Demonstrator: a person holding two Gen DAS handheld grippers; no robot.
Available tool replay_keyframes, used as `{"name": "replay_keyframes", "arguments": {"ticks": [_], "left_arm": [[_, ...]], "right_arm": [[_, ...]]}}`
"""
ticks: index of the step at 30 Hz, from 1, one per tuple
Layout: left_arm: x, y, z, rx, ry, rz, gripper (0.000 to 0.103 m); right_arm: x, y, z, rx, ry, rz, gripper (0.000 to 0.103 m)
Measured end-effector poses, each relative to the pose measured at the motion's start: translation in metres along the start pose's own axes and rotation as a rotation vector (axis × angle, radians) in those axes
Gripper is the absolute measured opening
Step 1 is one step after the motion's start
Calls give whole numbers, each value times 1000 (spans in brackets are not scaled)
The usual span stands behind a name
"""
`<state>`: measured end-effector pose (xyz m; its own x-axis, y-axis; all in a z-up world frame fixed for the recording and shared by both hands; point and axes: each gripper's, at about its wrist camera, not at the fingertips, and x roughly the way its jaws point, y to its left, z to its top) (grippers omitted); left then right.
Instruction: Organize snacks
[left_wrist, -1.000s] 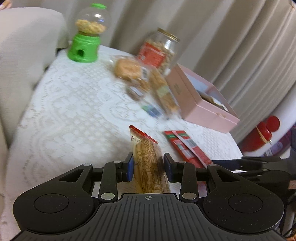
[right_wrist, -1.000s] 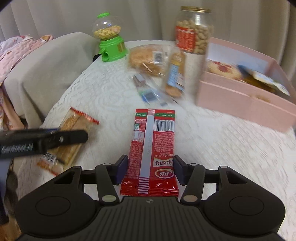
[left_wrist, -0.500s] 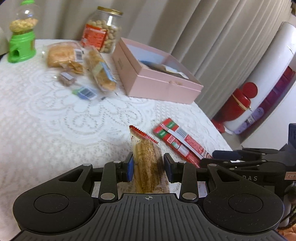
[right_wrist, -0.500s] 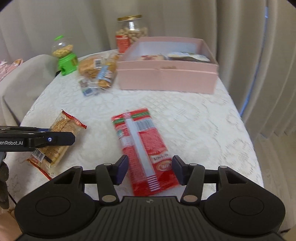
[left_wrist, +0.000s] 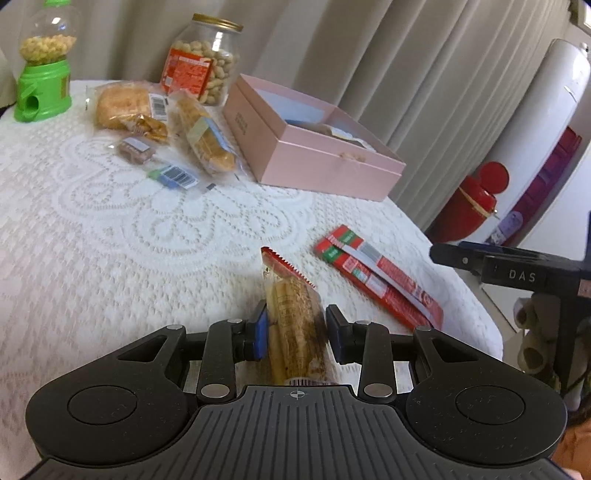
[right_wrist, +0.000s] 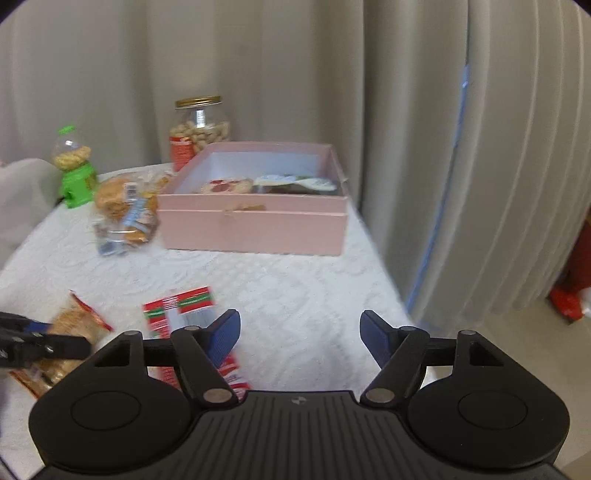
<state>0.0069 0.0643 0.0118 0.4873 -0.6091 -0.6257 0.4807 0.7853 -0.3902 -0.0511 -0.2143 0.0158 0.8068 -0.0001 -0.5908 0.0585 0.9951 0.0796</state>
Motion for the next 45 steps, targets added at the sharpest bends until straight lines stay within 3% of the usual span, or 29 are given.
{"name": "replay_keyframes", "arguments": {"ticks": [2,4,10,15,20,24,31,36,41,45], "left_arm": [[-3,1,-3,-7,0,-9,37],[-5,-4,-4,3,4,6,37],[-5,-16,-2,42,31,53,37],[-8,-22,-4,59,56,58,37],[-12,-30,1,66,47,34,37],[-23,-43,20,106,2,27,37],[-50,-87,81,250,-140,65,37],[-60,-106,128,278,-221,71,37],[-46,-107,166,248,-234,44,37],[-18,-92,196,174,-233,1,37]], "right_arm": [[2,4,0,-19,31,66,82],[10,16,1,-75,79,135,86],[50,49,6,-156,151,133,85],[52,71,2,-229,164,132,58],[31,72,1,-259,146,137,51],[8,60,13,-242,64,103,51],[-40,33,73,-167,-108,78,51],[-68,15,132,-104,-209,87,51],[-68,-4,180,-30,-222,92,51],[-42,-8,202,-50,-187,2,51]]}}
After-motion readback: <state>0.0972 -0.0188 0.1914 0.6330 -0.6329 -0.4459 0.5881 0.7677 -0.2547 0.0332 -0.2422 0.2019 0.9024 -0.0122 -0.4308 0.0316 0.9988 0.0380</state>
